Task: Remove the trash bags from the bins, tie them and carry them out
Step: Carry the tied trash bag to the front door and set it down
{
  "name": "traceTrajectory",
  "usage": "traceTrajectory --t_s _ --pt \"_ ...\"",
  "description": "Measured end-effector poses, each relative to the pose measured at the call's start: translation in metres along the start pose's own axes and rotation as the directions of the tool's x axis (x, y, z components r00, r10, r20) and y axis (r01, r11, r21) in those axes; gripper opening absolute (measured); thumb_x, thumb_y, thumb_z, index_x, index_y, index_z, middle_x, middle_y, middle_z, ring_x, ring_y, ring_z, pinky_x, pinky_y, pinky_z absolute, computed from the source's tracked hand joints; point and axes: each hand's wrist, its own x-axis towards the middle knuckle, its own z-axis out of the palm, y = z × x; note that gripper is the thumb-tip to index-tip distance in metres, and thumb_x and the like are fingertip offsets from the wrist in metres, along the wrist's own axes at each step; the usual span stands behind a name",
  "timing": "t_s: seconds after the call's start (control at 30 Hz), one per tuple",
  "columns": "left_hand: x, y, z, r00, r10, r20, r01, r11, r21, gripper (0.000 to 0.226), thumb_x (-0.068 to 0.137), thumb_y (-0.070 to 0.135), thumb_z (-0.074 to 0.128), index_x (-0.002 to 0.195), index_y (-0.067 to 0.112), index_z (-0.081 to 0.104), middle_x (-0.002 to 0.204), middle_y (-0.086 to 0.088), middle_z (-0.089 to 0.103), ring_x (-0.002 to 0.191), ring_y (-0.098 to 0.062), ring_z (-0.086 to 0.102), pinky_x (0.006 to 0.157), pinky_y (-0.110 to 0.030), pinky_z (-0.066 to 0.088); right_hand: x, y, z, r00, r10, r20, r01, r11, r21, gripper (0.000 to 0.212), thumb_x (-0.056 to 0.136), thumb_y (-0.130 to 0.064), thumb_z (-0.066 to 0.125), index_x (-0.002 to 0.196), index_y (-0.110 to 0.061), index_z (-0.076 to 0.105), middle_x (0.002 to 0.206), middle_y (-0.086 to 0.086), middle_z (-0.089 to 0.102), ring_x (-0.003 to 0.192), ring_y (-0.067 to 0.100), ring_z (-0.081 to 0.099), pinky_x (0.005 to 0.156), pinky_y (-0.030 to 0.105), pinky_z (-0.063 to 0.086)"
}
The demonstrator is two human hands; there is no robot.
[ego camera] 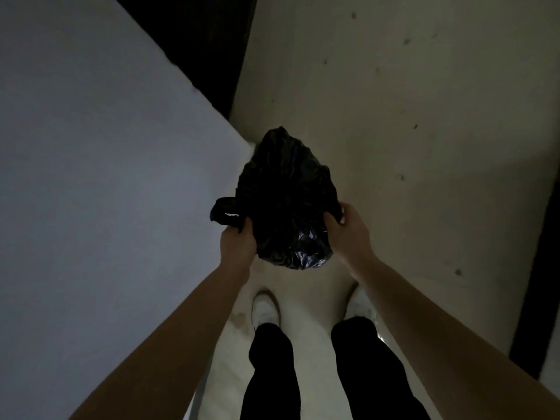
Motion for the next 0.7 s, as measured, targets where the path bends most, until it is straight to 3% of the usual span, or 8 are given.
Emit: traceTrajectory --t_s 0.07,0.2,0.33,0.43,0.5,0.57,0.63,0.7 --pt "0.042 -0.034 0.011 0.999 -0.033 -0.018 0.033 0.999 0.013 0.030 0.099 0.035 0.052 0.088 0.011 0.066 0.099 -0.020 0.069 0.088 -0.028 0.063 0.077 -0.038 0.050 0.035 0.032 0.032 0.999 0.018 0.039 -0.016 0.998 -0.056 0.038 0.100 -0.028 0.047 0.135 -0.014 0.051 0.124 0.008 0.063 0.112 0.030 0.060 0.093 0.041 0.048" --pt "0.115 -0.072 0.026 0.997 -0.064 -0.035 0.066 0.997 0.049 0.037 0.100 0.034 0.050 0.103 0.001 0.067 0.097 -0.020 0.069 0.082 -0.025 0.062 0.070 -0.034 0.049 0.094 0.072 0.075 0.992 0.006 0.126 0.011 0.991 -0.136 0.036 0.103 -0.024 0.044 0.136 -0.010 0.050 0.125 0.011 0.063 0.111 0.029 0.060 0.080 0.028 0.040" --pt "0.178 -0.103 0.041 0.997 -0.047 -0.065 0.049 0.998 0.034 0.029 0.100 0.030 0.047 0.089 0.010 0.065 0.089 -0.012 0.067 0.081 -0.025 0.063 0.076 -0.039 0.053 0.143 0.100 0.107 0.989 -0.033 0.146 0.053 0.990 -0.131 0.037 0.102 -0.020 0.042 0.137 -0.013 0.053 0.129 0.009 0.063 0.112 0.026 0.060 0.083 0.027 0.041" --pt "0.206 -0.126 0.048 0.990 -0.028 -0.136 0.030 0.999 0.015 0.027 0.103 0.027 0.044 0.082 0.015 0.057 0.080 -0.005 0.060 0.072 -0.017 0.056 0.069 -0.031 0.046 0.166 0.117 0.132 0.980 -0.054 0.192 0.077 0.991 -0.111 0.037 0.101 -0.019 0.042 0.135 -0.015 0.056 0.128 0.005 0.063 0.109 0.022 0.059 0.086 0.026 0.042" --pt "0.220 -0.142 0.049 0.989 -0.044 -0.141 0.043 0.999 -0.008 0.026 0.103 0.029 0.043 0.087 0.016 0.059 0.088 -0.005 0.063 0.083 -0.019 0.061 0.076 -0.033 0.051 0.177 0.132 0.149 0.959 -0.060 0.277 0.101 0.985 -0.137 0.041 0.101 -0.019 0.042 0.140 -0.018 0.053 0.132 0.004 0.062 0.117 0.023 0.059 0.099 0.033 0.046" --pt "0.224 -0.154 0.047 0.995 -0.087 -0.053 0.088 0.996 0.016 0.024 0.103 0.033 0.043 0.102 0.020 0.064 0.106 -0.003 0.067 0.099 -0.021 0.064 0.085 -0.037 0.056 0.181 0.143 0.157 0.932 -0.021 0.362 0.088 0.982 -0.170 0.049 0.100 -0.011 0.040 0.149 -0.018 0.043 0.143 0.006 0.055 0.129 0.025 0.053 0.107 0.035 0.044" --pt "0.217 -0.161 0.044 0.987 -0.151 0.060 0.145 0.984 0.101 0.036 0.103 0.040 0.042 0.131 0.022 0.057 0.122 0.000 0.064 0.107 -0.021 0.062 0.083 -0.036 0.056 0.177 0.152 0.160 0.908 0.033 0.417 0.047 0.982 -0.182 0.053 0.101 -0.004 0.036 0.152 -0.016 0.037 0.150 0.008 0.048 0.132 0.026 0.050 0.105 0.032 0.045" --pt "0.206 -0.164 0.039 0.982 -0.152 0.110 0.132 0.976 0.175 0.040 0.103 0.044 0.040 0.135 0.024 0.054 0.124 0.002 0.061 0.109 -0.018 0.059 0.084 -0.034 0.054 0.168 0.155 0.159 0.906 0.041 0.422 0.036 0.984 -0.173 0.053 0.101 -0.003 0.034 0.152 -0.016 0.037 0.151 0.010 0.047 0.128 0.027 0.054 0.095 0.030 0.049"
